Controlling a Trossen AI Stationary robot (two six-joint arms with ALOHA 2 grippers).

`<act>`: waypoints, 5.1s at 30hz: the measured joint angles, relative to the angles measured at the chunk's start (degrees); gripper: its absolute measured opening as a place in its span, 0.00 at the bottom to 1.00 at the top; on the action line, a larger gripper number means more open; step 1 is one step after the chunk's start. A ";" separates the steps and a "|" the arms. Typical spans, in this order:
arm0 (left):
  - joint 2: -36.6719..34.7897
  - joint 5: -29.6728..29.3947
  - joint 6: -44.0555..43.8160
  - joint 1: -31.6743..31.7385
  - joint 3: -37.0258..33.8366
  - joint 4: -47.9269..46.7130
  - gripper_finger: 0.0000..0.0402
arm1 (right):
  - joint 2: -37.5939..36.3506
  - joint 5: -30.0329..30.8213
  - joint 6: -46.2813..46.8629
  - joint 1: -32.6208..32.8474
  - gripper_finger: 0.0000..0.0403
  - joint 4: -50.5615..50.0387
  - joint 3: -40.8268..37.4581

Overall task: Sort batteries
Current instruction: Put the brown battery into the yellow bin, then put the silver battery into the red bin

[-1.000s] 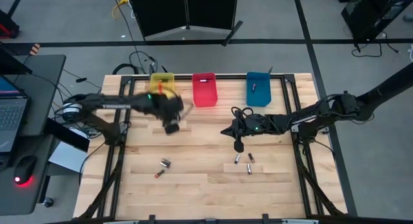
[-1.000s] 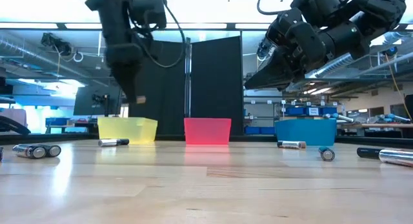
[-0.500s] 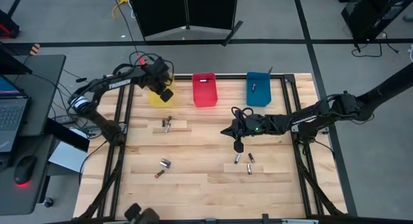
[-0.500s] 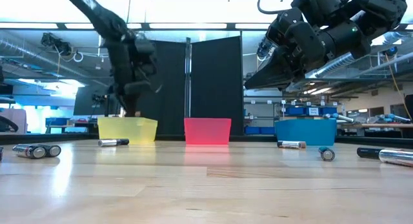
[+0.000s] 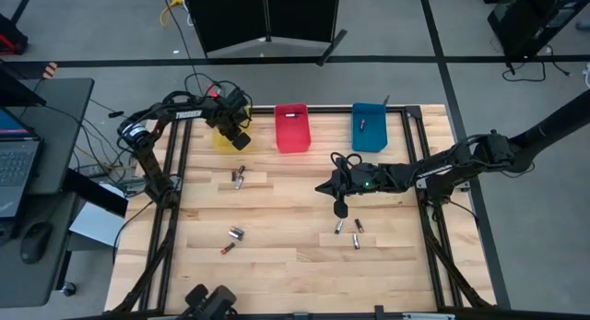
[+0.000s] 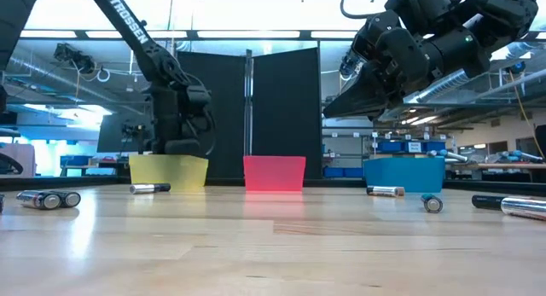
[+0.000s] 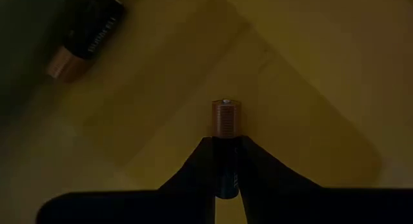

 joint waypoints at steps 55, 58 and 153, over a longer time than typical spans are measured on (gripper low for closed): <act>-38.27 -1.28 -7.48 -30.44 -38.48 69.98 0.06 | -2.82 21.63 33.21 5.29 0.32 -33.89 0.02; -38.27 -1.30 -6.43 -31.01 -38.77 70.13 0.06 | -2.80 24.09 33.36 5.28 0.34 -35.29 0.02; -38.21 -0.62 -4.94 -33.35 -38.77 69.65 0.06 | 53.62 -9.44 -17.91 -32.13 0.18 -72.40 81.55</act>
